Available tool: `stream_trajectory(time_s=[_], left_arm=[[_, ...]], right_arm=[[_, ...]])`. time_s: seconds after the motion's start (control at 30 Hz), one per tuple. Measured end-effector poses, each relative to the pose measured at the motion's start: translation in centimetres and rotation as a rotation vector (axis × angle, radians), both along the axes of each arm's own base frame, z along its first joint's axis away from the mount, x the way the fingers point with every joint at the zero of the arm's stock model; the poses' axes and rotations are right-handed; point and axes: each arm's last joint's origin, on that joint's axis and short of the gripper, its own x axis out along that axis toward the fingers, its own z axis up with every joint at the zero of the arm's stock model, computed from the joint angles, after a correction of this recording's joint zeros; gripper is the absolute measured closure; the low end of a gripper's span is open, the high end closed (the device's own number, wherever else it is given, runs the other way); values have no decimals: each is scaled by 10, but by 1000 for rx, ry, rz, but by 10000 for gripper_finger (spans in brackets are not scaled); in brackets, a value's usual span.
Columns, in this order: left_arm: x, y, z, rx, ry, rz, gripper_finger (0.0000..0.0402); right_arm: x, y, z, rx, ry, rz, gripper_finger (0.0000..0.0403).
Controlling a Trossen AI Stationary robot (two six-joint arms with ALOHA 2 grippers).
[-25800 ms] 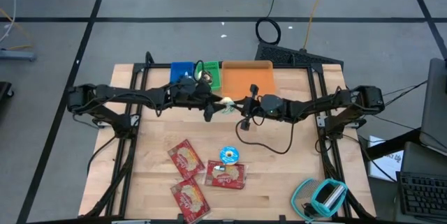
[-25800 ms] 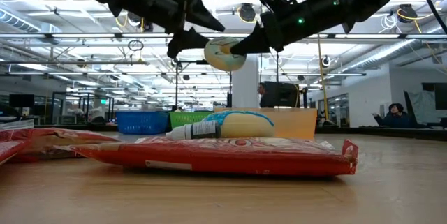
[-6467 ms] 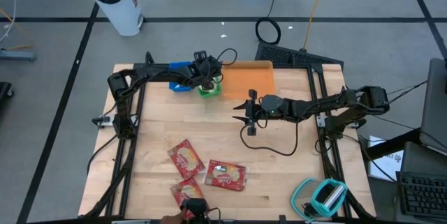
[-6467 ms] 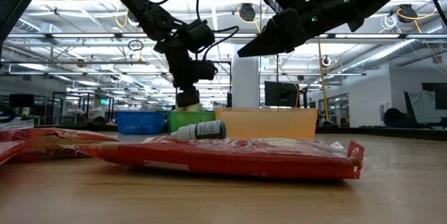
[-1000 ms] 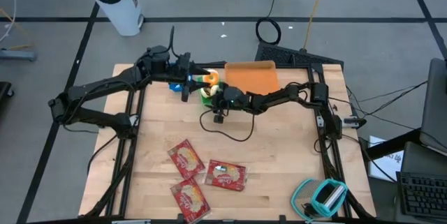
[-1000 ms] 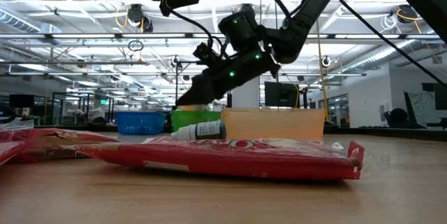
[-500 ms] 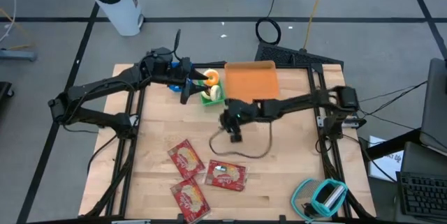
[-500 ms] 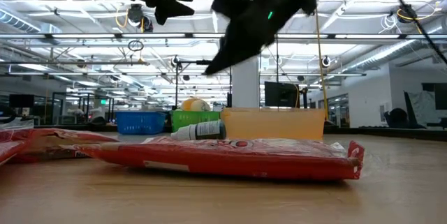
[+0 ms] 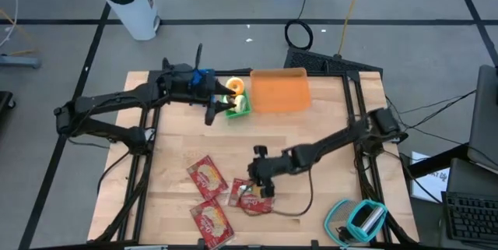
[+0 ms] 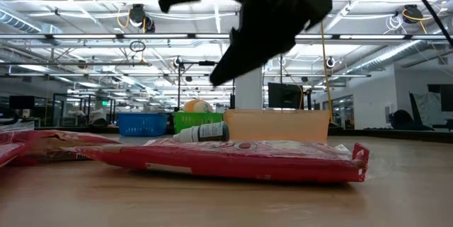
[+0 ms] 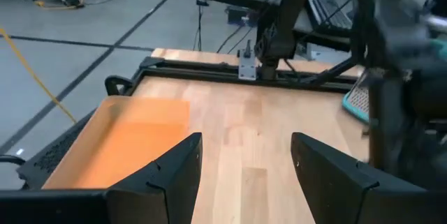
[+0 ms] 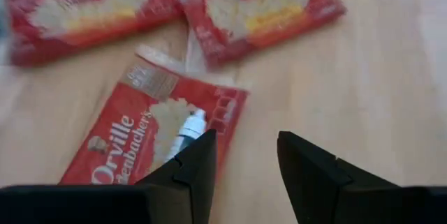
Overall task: Pick & Place Food Item
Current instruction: Put the dark green food coloring bottle into the blue bin
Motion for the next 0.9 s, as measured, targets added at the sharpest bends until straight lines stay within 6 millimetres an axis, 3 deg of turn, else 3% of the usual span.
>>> stream_trajectory(time_s=[0.17, 0.47, 0.6, 0.9], left_arm=[[-25, -19, 30, 54, -128, 23, 183], [-51, -36, 49, 25, -222, 63, 183], [-49, -40, 48, -1, -216, 50, 183], [-42, -43, 43, -45, -196, 118, 183]], right_arm=[[3, 21, -12, 63, -25, -27, 237], [6, 28, -42, 59, 39, -57, 171], [5, 37, -57, 73, 76, -67, 175], [-4, 59, -56, 22, 22, -145, 215]])
